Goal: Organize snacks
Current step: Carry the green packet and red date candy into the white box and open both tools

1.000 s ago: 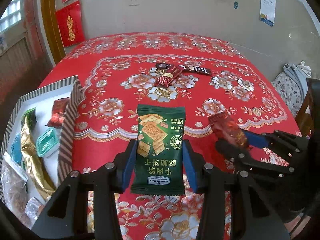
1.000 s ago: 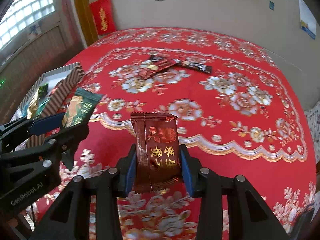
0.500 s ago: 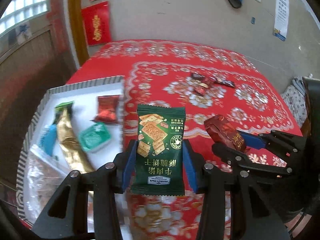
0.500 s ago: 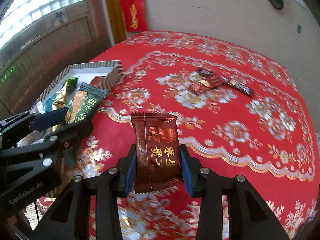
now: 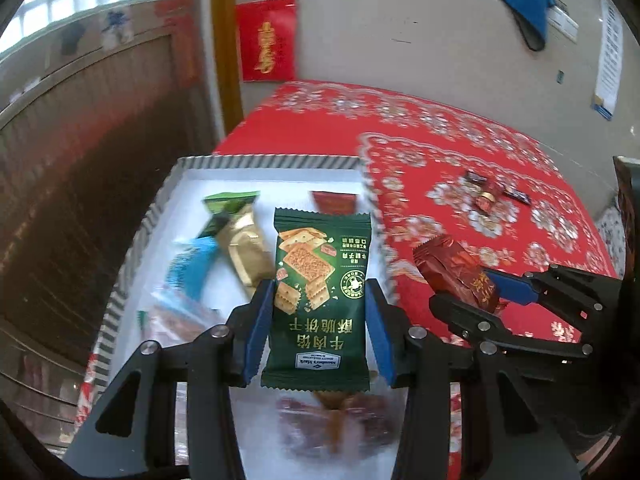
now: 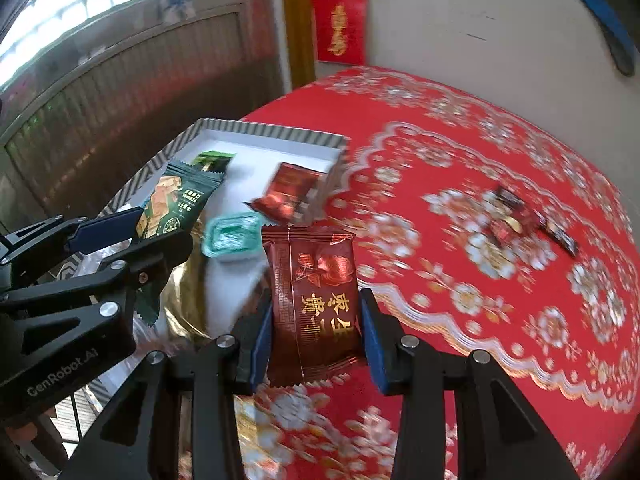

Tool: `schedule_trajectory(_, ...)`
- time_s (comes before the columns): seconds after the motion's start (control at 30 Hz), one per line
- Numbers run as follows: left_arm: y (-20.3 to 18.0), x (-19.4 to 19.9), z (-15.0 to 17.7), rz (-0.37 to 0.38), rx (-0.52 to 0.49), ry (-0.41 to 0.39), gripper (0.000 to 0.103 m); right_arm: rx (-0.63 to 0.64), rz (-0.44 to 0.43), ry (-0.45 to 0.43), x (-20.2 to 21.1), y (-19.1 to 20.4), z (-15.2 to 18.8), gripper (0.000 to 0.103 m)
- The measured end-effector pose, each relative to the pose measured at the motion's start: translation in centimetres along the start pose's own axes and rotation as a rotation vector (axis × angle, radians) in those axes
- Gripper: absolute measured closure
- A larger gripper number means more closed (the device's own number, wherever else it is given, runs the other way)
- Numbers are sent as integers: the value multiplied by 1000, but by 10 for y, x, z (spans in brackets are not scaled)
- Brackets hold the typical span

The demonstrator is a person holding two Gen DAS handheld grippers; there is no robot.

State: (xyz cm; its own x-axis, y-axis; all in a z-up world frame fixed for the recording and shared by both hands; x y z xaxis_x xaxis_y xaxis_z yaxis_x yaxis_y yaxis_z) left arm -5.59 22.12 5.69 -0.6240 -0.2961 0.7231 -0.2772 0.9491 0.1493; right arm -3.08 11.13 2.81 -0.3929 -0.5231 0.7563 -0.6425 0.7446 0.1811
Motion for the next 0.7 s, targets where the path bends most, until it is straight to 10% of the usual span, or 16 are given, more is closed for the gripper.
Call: schedule_trajectory(0.7,57,-46,3,-78,77,96,56,68,-25,54,-43,34,-26,60)
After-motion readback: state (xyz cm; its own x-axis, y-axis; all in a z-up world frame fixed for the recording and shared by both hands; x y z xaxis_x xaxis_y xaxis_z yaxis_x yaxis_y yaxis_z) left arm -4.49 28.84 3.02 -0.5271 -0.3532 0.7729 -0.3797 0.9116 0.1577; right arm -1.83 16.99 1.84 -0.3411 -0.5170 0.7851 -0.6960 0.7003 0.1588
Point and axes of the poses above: each gripper's, at about its wrist camera, not at the fingertips, and x roughly against the way its jaws point, y to its left, z to its underside, the point moved 3 cm from there along -x, roughly the way its jaws point, and after that the axes turned 15 degrees about -z, right-handed, at the moved point
